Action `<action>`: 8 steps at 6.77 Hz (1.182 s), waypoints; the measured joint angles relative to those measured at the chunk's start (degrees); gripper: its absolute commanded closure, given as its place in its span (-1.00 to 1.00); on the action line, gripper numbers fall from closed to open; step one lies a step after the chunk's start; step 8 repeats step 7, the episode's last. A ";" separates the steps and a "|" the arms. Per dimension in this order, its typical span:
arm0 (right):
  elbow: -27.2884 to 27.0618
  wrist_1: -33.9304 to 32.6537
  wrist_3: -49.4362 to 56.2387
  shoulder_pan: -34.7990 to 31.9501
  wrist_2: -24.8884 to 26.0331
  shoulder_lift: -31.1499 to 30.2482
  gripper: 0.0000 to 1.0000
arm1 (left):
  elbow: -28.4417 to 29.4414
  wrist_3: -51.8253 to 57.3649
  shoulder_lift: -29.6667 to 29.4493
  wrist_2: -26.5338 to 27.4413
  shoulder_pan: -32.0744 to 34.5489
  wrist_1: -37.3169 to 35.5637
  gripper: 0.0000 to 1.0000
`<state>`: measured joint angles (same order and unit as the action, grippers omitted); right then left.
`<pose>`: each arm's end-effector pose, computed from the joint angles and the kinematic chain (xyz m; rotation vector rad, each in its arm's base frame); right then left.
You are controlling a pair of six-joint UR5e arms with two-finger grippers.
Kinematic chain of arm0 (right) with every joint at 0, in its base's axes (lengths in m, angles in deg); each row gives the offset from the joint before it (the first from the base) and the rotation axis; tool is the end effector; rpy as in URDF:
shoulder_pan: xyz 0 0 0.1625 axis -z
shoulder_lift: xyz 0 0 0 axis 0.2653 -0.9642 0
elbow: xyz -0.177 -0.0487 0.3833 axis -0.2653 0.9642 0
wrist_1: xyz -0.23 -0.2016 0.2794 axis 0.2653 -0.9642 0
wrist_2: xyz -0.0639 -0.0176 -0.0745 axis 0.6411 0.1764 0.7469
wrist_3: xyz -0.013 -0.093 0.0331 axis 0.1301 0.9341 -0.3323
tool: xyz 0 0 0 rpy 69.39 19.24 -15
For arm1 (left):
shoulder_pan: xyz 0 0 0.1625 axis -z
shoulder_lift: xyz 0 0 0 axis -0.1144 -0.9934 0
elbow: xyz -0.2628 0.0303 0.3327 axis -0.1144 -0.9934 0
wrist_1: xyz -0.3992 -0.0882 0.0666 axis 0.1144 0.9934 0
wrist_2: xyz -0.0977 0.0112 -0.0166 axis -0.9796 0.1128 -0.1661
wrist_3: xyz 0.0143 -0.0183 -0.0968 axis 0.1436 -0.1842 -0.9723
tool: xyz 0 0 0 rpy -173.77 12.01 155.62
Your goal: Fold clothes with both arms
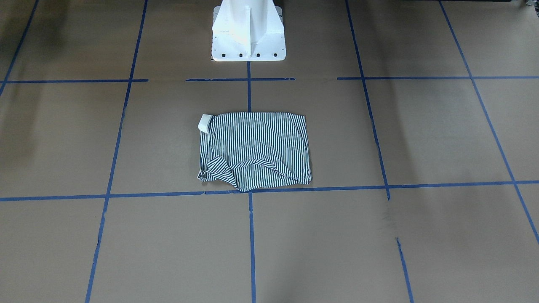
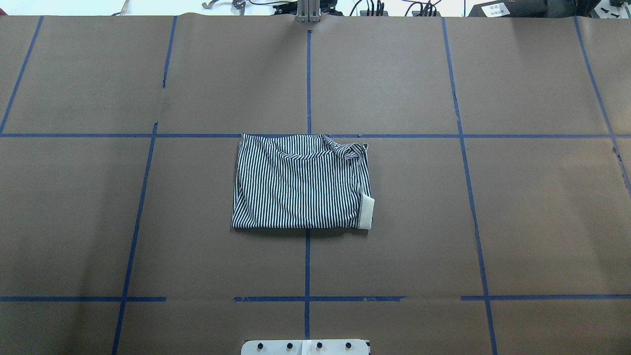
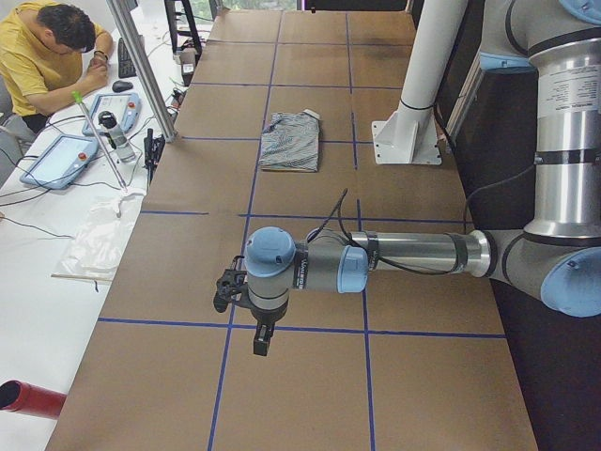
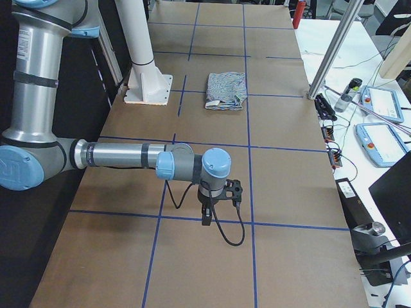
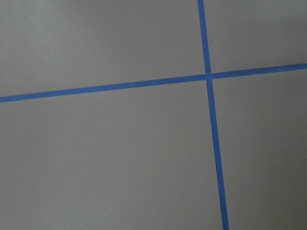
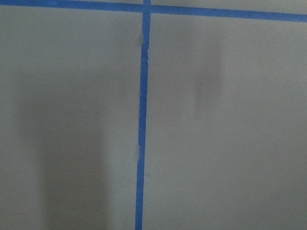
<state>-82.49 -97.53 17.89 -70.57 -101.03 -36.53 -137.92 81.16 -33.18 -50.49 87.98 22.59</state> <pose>0.0391 -0.4106 0.6567 -0.0751 -0.7140 -0.0591 -0.1042 -0.4509 0.6476 0.1517 0.7009 0.0971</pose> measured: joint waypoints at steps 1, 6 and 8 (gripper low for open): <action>-0.03 0.00 0.00 0.00 -0.02 -0.08 -1.00 | -0.06 0.06 -0.10 0.09 -0.04 0.14 -1.00; 0.09 -0.09 0.06 0.00 -0.89 -0.36 -1.00 | 0.02 0.05 0.54 0.20 -0.15 0.10 -1.00; 0.10 -0.09 0.08 0.00 -0.91 -0.43 -1.00 | 0.03 0.05 0.55 0.20 -0.15 0.14 -1.00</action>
